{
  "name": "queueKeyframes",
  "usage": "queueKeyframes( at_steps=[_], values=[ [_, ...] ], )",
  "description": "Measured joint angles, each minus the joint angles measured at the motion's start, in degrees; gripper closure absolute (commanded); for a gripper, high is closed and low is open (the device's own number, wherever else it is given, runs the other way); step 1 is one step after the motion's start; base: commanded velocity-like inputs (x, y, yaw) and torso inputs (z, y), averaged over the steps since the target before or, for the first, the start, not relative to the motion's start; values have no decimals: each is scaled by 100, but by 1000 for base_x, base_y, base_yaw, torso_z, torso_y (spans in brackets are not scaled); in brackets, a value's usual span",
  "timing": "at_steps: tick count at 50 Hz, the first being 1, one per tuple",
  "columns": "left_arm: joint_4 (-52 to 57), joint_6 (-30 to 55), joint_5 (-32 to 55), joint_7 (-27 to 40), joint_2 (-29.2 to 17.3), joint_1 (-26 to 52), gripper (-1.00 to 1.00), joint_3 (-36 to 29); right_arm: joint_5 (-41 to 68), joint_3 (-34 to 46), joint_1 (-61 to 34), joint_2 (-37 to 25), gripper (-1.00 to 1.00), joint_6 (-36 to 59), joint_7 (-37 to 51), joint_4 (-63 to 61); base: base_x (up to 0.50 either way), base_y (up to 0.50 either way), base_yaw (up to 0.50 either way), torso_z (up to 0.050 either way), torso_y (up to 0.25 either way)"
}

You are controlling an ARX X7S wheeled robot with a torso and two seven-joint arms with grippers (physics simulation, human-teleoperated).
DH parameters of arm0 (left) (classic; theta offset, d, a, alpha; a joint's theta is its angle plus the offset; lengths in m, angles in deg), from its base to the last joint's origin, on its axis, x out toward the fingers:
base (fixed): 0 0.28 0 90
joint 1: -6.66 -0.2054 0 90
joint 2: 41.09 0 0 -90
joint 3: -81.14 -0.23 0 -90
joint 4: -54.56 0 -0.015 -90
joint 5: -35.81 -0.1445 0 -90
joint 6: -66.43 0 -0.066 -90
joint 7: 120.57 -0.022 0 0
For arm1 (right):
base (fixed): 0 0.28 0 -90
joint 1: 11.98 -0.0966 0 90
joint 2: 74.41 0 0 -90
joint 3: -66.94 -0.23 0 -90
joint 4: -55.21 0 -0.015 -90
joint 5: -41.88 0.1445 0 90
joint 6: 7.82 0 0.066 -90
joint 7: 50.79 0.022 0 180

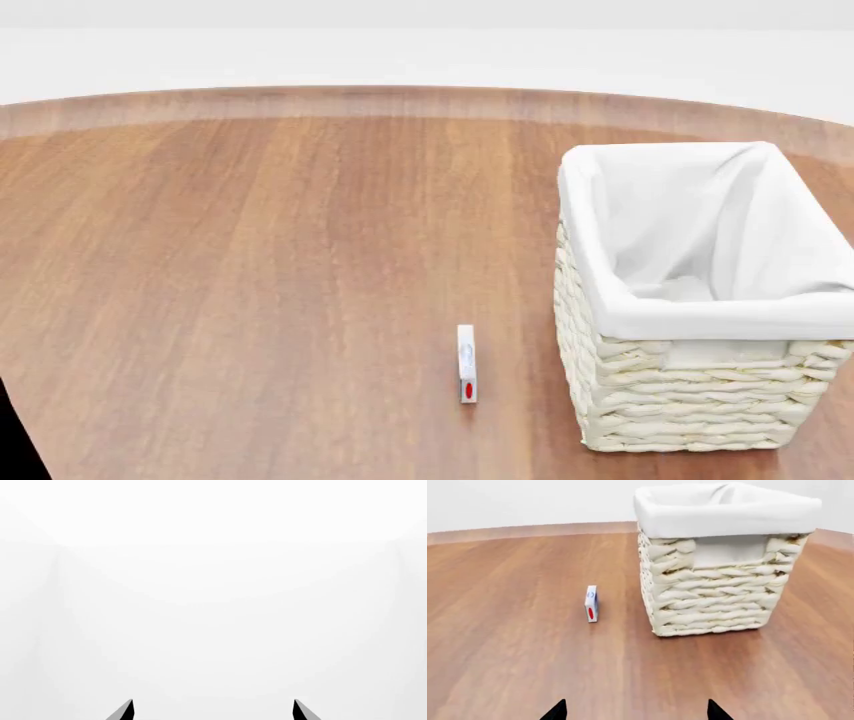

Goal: Pick up the tomato sauce, and put it in the basket.

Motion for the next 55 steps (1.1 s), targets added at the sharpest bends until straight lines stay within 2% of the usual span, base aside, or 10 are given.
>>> queueKeyframes(
  at_steps=[55],
  values=[
    [-135, -110, 41, 109, -116, -22, -100, -56, 418, 51, 274, 25, -100, -17, 19, 461, 0, 0, 0, 0, 0]
  ],
)
